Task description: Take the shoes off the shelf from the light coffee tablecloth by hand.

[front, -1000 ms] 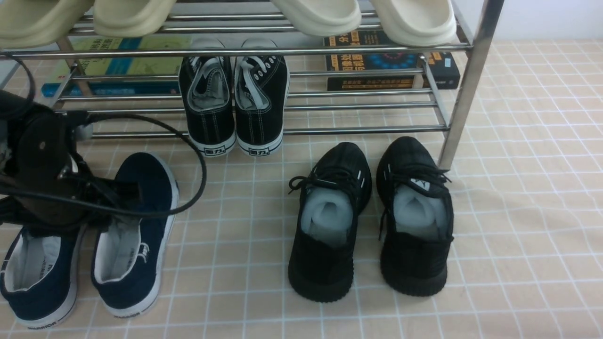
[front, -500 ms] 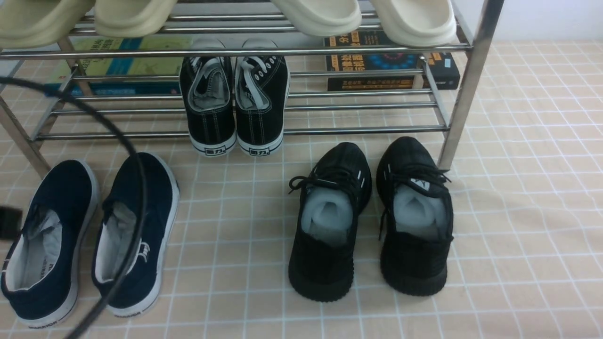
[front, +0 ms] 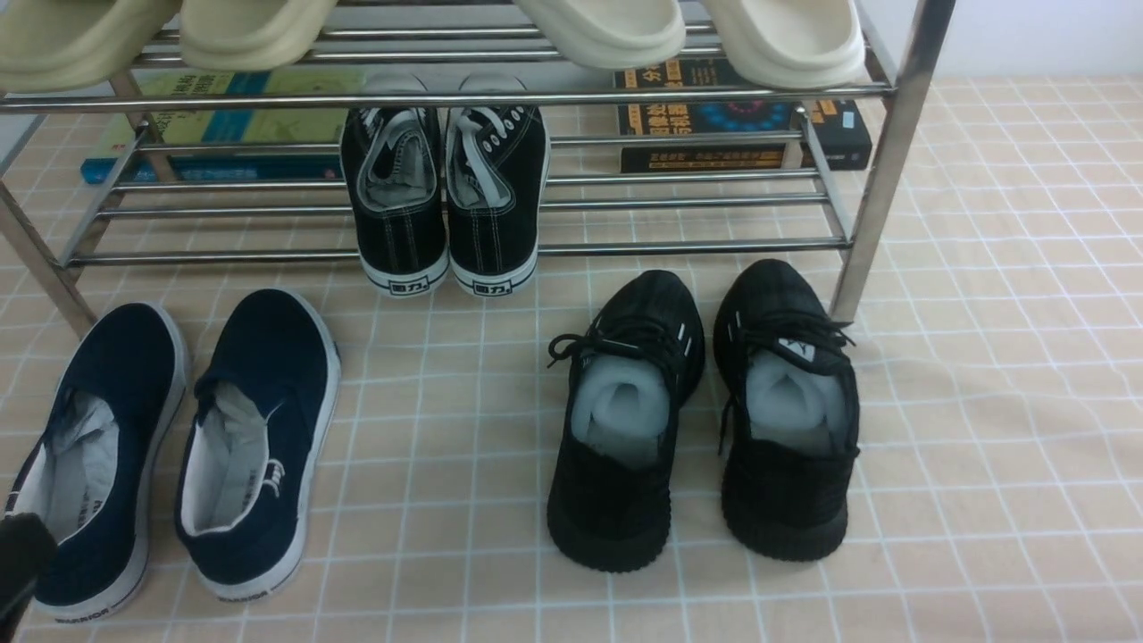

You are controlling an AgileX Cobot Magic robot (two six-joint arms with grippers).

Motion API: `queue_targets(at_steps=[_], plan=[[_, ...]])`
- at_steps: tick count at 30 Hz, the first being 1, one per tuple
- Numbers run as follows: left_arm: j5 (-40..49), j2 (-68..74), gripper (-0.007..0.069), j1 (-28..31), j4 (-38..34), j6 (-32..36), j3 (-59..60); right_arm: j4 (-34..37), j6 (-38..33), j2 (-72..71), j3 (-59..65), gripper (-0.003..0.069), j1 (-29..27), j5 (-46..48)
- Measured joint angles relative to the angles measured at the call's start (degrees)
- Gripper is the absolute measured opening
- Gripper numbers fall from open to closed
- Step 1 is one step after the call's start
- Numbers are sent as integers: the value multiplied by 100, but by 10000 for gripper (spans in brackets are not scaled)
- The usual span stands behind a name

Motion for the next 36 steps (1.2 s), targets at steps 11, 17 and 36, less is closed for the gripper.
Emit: queue_targets(at_steps=[11, 17, 36], plan=[[-97, -319, 15, 0, 339, 0, 765, 0, 0, 0, 0, 239, 0, 0], [-215, -319, 19, 391, 795, 0, 1314, 0, 0, 0, 0, 239, 0, 0], [-478, -514, 29, 912, 1078, 0, 1798, 0, 0, 0, 0, 239, 0, 0]])
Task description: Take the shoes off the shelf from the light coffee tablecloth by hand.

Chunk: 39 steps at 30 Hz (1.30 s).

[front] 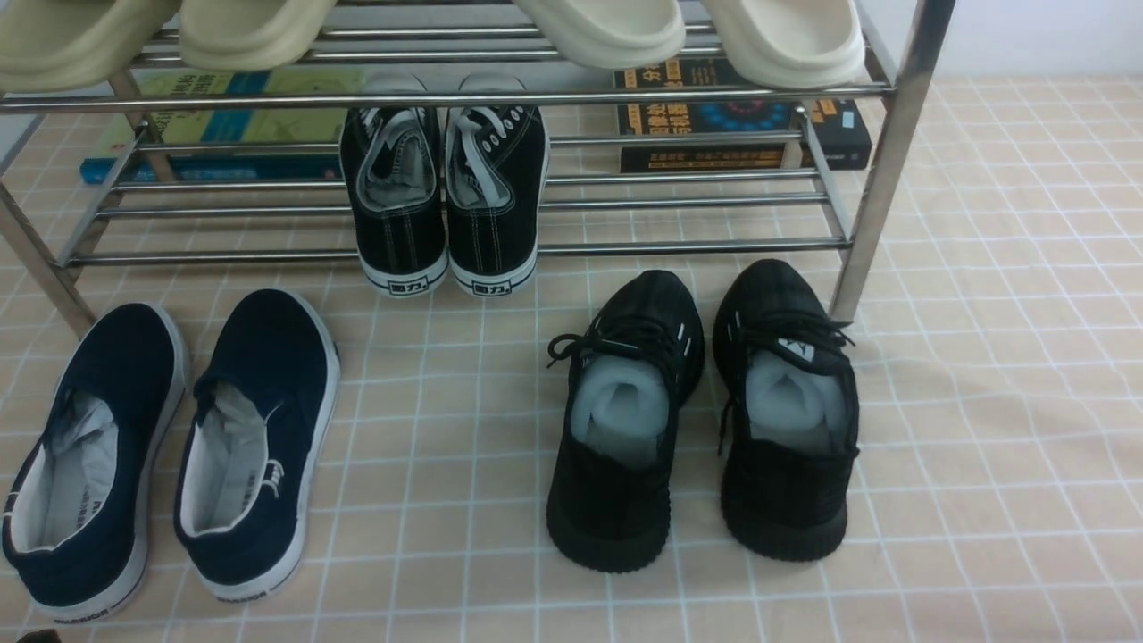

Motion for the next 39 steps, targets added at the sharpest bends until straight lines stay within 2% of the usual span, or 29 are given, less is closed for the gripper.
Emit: queue_targets(at_steps=[39], plan=[[0, 0, 54, 0, 16, 0, 0, 0, 0, 0, 0, 239, 0, 0]])
